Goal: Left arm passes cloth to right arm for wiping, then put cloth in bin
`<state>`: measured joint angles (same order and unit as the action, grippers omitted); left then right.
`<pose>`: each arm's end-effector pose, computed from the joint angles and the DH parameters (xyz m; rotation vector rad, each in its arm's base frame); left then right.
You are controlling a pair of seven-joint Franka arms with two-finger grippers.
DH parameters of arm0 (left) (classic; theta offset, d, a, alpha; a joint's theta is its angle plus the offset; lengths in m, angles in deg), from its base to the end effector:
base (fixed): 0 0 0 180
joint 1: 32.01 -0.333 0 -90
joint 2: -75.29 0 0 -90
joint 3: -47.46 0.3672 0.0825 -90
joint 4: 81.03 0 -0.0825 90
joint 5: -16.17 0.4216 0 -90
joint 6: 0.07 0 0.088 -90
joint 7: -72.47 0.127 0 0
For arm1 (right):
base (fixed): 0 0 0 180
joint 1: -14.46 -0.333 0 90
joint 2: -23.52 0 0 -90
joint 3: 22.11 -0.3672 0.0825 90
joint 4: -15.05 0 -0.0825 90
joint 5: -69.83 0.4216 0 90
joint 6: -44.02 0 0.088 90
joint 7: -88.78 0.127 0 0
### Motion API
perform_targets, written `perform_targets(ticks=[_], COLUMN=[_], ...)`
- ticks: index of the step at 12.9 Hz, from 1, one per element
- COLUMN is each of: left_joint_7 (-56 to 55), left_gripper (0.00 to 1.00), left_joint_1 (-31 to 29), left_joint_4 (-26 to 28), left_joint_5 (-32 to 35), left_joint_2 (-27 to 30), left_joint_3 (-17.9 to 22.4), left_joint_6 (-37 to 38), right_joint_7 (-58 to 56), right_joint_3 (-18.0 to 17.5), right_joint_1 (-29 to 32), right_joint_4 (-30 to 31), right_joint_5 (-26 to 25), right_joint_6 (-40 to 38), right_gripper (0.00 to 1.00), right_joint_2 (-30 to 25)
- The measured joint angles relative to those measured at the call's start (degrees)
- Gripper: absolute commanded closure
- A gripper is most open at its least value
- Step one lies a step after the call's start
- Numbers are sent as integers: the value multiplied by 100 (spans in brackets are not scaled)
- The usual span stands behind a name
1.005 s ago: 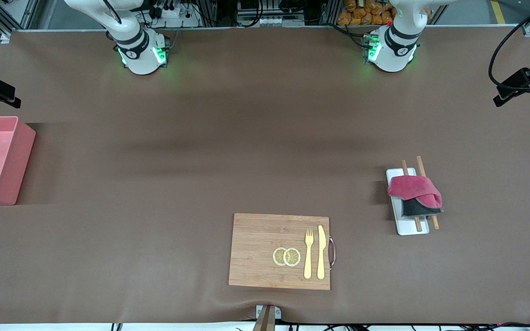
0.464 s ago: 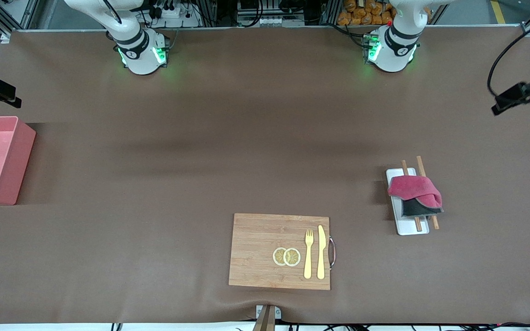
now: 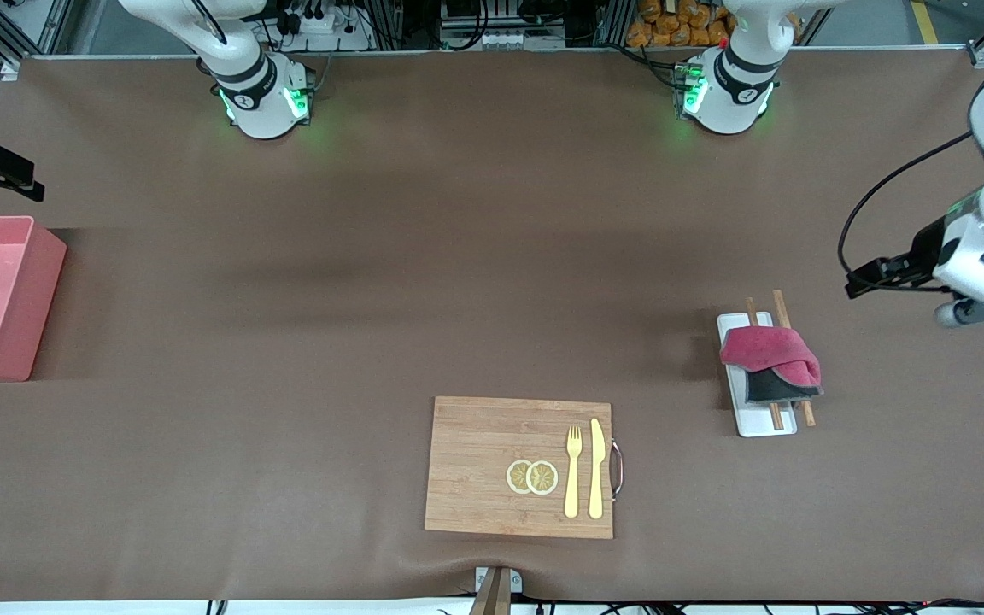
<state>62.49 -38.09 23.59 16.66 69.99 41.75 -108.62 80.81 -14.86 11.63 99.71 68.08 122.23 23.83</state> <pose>0.6254 0.0066 0.4961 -3.1281 -0.2794 0.0368 0.5676 -0.0480 0.6825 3.1166 0.0895 -0.1882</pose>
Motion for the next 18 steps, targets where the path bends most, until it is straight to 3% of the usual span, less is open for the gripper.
perform_targets(ticks=[5, 11, 15, 18], left_joint_7=[25, 1, -42, -135], left_gripper=[22, 31, 36, 40], left_joint_1=[194, 194, 195, 208], left_joint_4=[38, 42, 45, 44], left_joint_5=[413, 431, 431, 431], left_joint_2=[-855, -1443, -1652, -1697], left_joint_3=[-33, -35, -39, -56], left_joint_6=[-688, -1216, -1444, -1511], right_joint_7=[1, -107, -100, -100], right_joint_3=[-17, -37, -53, -50], right_joint_1=[-248, -396, -924, -971], right_joint_4=[7, 39, 87, 88], right_joint_5=[20, 189, 940, 1635], right_joint_6=[90, 394, 605, 917], right_gripper=[0, 0, 0, 0], right_joint_2=[88, 258, 1024, 1634])
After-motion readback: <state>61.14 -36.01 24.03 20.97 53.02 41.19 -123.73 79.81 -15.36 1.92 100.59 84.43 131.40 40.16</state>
